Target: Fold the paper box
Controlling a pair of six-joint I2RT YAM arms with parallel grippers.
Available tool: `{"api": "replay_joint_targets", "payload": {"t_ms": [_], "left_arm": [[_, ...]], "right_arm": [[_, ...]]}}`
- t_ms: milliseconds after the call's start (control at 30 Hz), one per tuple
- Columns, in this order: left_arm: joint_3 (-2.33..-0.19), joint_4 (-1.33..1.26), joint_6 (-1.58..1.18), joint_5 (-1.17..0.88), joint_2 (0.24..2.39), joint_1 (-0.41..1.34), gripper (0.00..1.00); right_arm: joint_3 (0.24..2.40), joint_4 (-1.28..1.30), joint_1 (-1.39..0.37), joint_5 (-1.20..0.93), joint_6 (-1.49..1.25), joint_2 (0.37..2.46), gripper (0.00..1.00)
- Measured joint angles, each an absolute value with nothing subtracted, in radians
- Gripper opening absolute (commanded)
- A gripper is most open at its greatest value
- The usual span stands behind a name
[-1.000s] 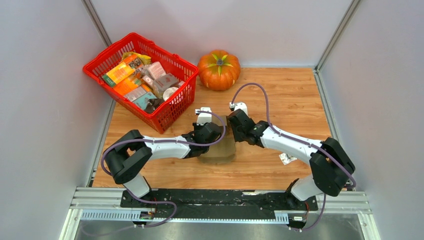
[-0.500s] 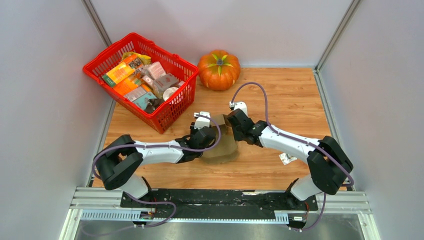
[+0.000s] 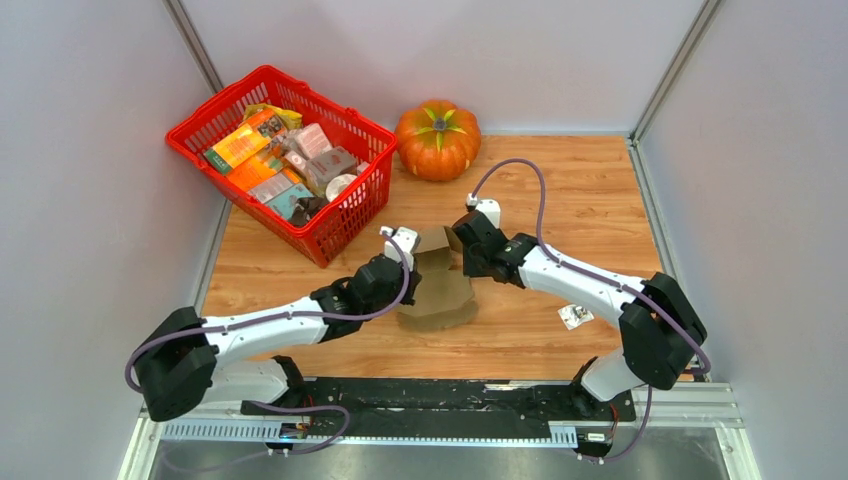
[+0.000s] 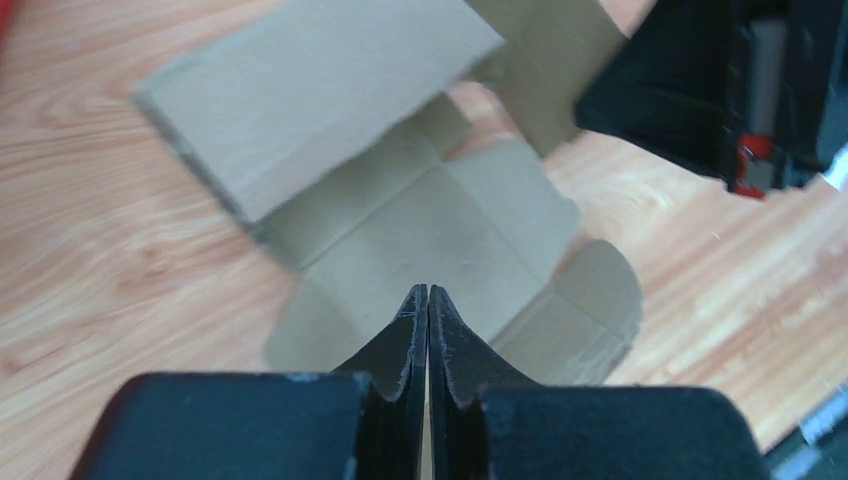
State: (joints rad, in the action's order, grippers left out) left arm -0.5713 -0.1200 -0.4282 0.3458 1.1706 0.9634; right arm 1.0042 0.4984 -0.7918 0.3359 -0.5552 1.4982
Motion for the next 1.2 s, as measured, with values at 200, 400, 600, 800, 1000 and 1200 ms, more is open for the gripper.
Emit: {"api": "replay_joint_targets", "payload": {"t_ms": [200,400,600,800,1000,1200], "left_arm": [[-0.648,-0.184,-0.405,0.179,1.377,1.01,0.0],[-0.77,-0.222,-0.399,0.143,1.569,1.039,0.0],[-0.789,-0.284,-0.39,0.173,1.649,1.04,0.0],[-0.775,-0.418,-0.397,0.192,1.71,1.047,0.0],[-0.623,-0.579,-0.413,0.185,1.715,1.047,0.01],[-0.561,-0.595,-0.413,0.183,1.674,1.045,0.11]], "right_arm": [[1.03,0.538,-0.793,0.312,-0.638,1.497,0.0],[1.03,0.553,-0.794,0.277,-0.686,1.497,0.0],[1.03,0.598,-0.781,0.28,-0.704,1.506,0.0],[1.03,0.634,-0.768,0.286,-0.71,1.506,0.0],[1.034,0.627,-0.78,0.265,-0.71,1.505,0.0],[1.039,0.601,-0.782,0.241,-0.71,1.505,0.0]]}}
